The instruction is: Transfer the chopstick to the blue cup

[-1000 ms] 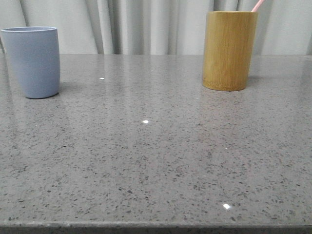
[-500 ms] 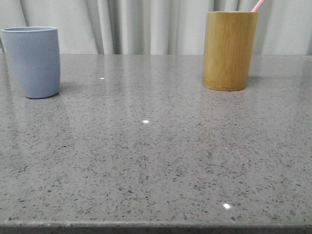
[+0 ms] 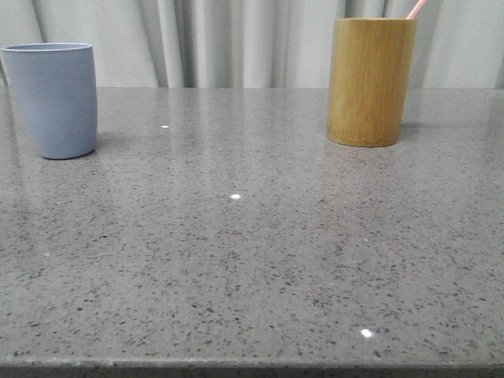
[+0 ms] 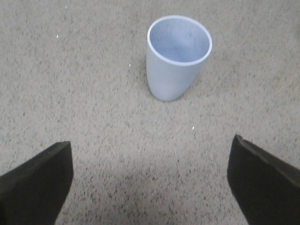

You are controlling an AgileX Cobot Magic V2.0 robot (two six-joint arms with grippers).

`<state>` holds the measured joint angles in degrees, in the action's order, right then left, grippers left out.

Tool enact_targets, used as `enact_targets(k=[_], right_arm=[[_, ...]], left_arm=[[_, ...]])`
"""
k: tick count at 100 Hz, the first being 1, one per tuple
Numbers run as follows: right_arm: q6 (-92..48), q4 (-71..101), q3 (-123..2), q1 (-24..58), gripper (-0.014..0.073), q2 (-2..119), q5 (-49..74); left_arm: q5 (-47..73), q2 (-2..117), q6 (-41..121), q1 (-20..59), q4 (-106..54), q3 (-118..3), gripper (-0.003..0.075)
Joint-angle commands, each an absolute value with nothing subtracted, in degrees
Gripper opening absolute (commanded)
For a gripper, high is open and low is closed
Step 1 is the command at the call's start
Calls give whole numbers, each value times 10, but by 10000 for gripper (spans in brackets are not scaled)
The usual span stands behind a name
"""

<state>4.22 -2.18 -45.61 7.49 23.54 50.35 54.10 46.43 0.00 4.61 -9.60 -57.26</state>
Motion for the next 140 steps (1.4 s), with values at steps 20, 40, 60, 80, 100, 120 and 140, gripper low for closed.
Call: enact_targets(k=[20, 40, 60, 80, 100, 120, 140], right_arm=[[39, -30, -475, 73, 581, 246, 437], [39, -30, -475, 73, 581, 246, 437], [39, -30, -474, 73, 581, 246, 436], [39, -30, -474, 73, 581, 246, 436], [39, -30, -474, 73, 581, 246, 436], [39, -30, -474, 73, 581, 246, 436], [39, -30, -474, 73, 581, 246, 436]], left_arm=[[481, 594, 8, 44, -120, -661, 619], [478, 701, 11, 44, -124, -732, 619], [483, 801, 21, 44, -125, -791, 619], [484, 866, 21, 44, -127, -809, 619], [481, 893, 21, 44, -127, -809, 619], [478, 893, 21, 44, -127, -809, 473], [475, 893, 21, 44, -138, -809, 66]])
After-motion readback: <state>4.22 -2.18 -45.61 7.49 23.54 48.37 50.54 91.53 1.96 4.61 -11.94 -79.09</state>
